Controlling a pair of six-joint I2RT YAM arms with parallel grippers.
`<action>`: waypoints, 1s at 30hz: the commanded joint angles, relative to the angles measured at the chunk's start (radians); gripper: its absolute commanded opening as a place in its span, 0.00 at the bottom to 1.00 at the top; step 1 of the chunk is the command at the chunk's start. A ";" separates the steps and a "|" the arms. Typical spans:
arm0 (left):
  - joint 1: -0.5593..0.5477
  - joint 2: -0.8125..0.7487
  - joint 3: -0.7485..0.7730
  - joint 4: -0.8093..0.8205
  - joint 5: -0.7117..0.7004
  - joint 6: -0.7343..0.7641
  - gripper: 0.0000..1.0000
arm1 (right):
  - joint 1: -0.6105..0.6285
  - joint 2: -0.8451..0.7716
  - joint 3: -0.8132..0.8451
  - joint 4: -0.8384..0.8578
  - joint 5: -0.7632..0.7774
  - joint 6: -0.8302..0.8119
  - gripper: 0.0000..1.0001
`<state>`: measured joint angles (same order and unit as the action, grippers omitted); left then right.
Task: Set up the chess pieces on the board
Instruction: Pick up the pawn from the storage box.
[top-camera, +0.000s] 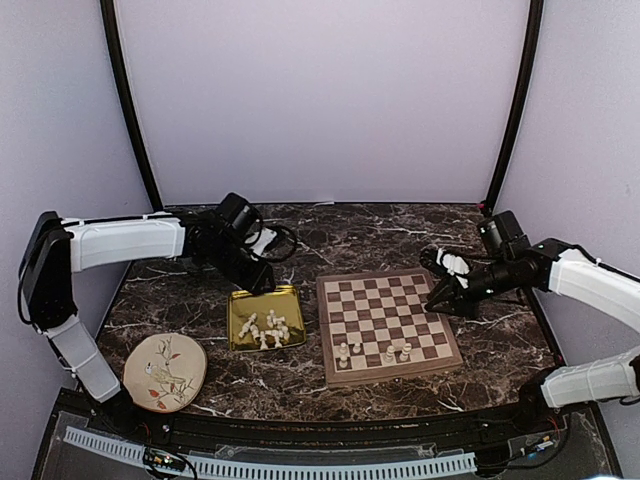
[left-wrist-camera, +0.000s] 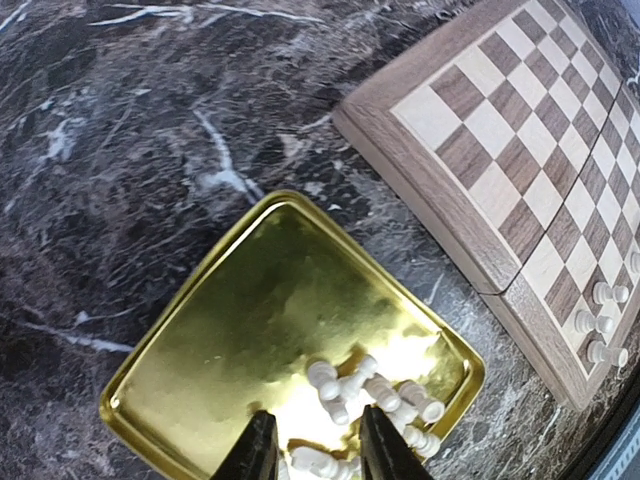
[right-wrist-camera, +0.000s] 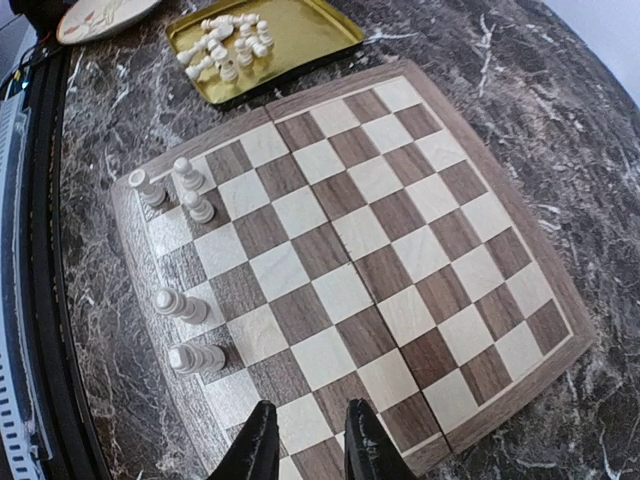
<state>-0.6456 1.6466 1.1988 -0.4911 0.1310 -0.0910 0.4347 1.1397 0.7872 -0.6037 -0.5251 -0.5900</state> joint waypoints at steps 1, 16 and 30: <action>-0.072 0.117 0.097 -0.118 -0.079 -0.033 0.30 | -0.050 -0.039 -0.008 0.116 -0.050 0.054 0.25; -0.129 0.226 0.179 -0.239 -0.178 0.003 0.31 | -0.053 0.033 -0.010 0.105 -0.030 0.016 0.27; -0.126 0.292 0.236 -0.274 -0.176 0.050 0.26 | -0.053 0.076 -0.014 0.104 0.012 0.000 0.27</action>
<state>-0.7750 1.9194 1.4261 -0.7132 -0.0444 -0.0612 0.3851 1.2194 0.7845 -0.5194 -0.5262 -0.5789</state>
